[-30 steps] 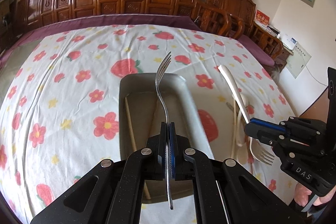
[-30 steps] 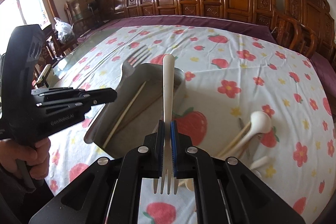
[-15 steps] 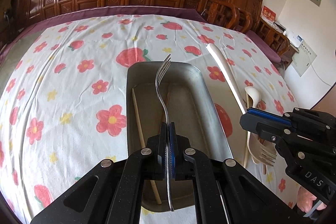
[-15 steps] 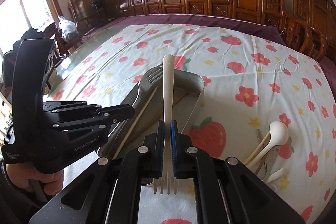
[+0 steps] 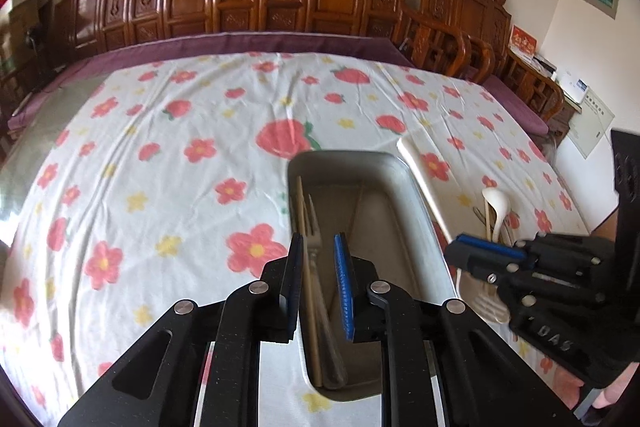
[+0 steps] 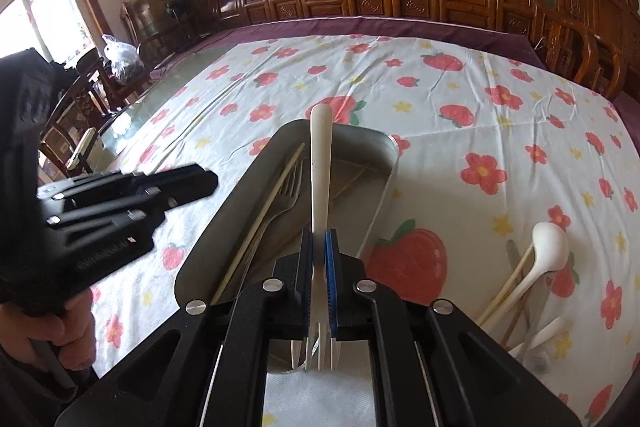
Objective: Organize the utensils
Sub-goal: 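Carry both forks into the metal tray and open both tools to release them, then return the right tool to the pile and grasp a metal spoon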
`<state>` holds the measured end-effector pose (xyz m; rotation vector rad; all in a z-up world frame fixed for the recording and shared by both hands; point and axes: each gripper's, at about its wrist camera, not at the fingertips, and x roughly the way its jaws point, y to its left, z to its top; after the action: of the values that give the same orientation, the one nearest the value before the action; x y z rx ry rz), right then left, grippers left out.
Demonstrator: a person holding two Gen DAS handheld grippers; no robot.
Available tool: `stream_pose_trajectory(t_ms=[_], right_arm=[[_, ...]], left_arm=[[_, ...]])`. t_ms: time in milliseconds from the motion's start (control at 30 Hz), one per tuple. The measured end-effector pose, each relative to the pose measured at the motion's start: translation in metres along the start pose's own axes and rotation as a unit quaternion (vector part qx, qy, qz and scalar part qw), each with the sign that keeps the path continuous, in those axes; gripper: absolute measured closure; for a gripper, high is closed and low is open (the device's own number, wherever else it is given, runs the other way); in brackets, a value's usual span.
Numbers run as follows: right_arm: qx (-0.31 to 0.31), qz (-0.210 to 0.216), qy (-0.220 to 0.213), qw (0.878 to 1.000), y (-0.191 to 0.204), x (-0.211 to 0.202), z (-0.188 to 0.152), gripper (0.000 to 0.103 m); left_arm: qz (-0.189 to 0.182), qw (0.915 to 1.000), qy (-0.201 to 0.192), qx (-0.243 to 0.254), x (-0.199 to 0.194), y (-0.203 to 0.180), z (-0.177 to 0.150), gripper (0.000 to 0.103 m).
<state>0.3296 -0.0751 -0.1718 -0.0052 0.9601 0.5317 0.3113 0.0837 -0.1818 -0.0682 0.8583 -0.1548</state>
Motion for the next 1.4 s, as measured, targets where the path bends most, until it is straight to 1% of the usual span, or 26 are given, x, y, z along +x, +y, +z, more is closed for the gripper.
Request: stream_pose_trajectory(t_ms=[133,233,467,600,700,833,900,1000,1033,1067,1100,1167,1267,1300,1333,1367,1400], right_arm=[[0.009,0.01,0.007,1.0,0.004,0.011,-0.001,0.095],[0.009,0.013,0.008,1.0,0.008,0.018,0.0,0.094],[0.008,0.018,0.003,1.0,0.008,0.014,-0.001,0.094],[0.002,0.002,-0.014,1.0,-0.002,-0.01,-0.008,0.094],[0.001,-0.02,-0.021,1.0,-0.019,-0.033,-0.018,0.094],[0.001,-0.058,-0.022,0.998,-0.049,-0.061,-0.035,0.094],[0.001,-0.08,-0.02,0.997,-0.066,-0.075,-0.044,0.094],[0.007,-0.106,-0.016,0.994,-0.087,-0.088,-0.059,0.094],[0.01,-0.111,-0.014,0.994,-0.092,-0.09,-0.062,0.094],[0.016,-0.118,-0.012,0.993,-0.101,-0.093,-0.067,0.094],[0.02,-0.12,-0.009,0.993,-0.105,-0.094,-0.07,0.094],[0.03,-0.124,-0.002,0.992,-0.116,-0.093,-0.078,0.094],[0.036,-0.126,0.008,0.991,-0.12,-0.088,-0.086,0.094],[0.037,-0.126,0.011,0.991,-0.121,-0.086,-0.088,0.094],[0.042,-0.125,0.013,0.991,-0.123,-0.083,-0.09,0.091],[0.044,-0.124,0.015,0.991,-0.122,-0.081,-0.092,0.09],[0.047,-0.123,0.019,0.991,-0.123,-0.078,-0.093,0.088]], left_arm=[[0.015,0.9998,-0.01,0.0,-0.006,0.008,0.005,0.088],[0.018,0.9997,-0.016,-0.004,-0.009,0.014,0.008,0.088],[0.022,0.9995,-0.02,0.002,-0.012,0.013,0.009,0.088],[0.012,0.9997,-0.018,0.01,-0.012,0.005,0.006,0.087],[0.003,0.9997,-0.015,0.02,-0.012,-0.006,0.003,0.087],[-0.015,0.9988,-0.012,0.045,-0.014,-0.031,-0.006,0.085],[-0.025,0.9981,-0.012,0.055,-0.015,-0.042,-0.01,0.074],[-0.042,0.9972,-0.006,0.061,-0.016,-0.057,-0.015,0.072],[-0.049,0.9966,-0.007,0.066,-0.017,-0.063,-0.017,0.07],[-0.052,0.9963,-0.009,0.068,-0.018,-0.067,-0.018,0.063],[-0.054,0.9958,-0.011,0.073,-0.019,-0.072,-0.02,0.059],[-0.059,0.995,-0.008,0.079,-0.019,-0.081,-0.025,0.059],[-0.068,0.9942,0.0,0.083,-0.016,-0.09,-0.03,0.059],[-0.071,0.9939,0.003,0.085,-0.014,-0.094,-0.033,0.056],[-0.072,0.9935,0.004,0.088,-0.014,-0.097,-0.035,0.051],[-0.075,0.9931,0.002,0.09,-0.014,-0.099,-0.037,0.042],[-0.078,0.9927,0.001,0.092,-0.014,-0.102,-0.038,0.042]])
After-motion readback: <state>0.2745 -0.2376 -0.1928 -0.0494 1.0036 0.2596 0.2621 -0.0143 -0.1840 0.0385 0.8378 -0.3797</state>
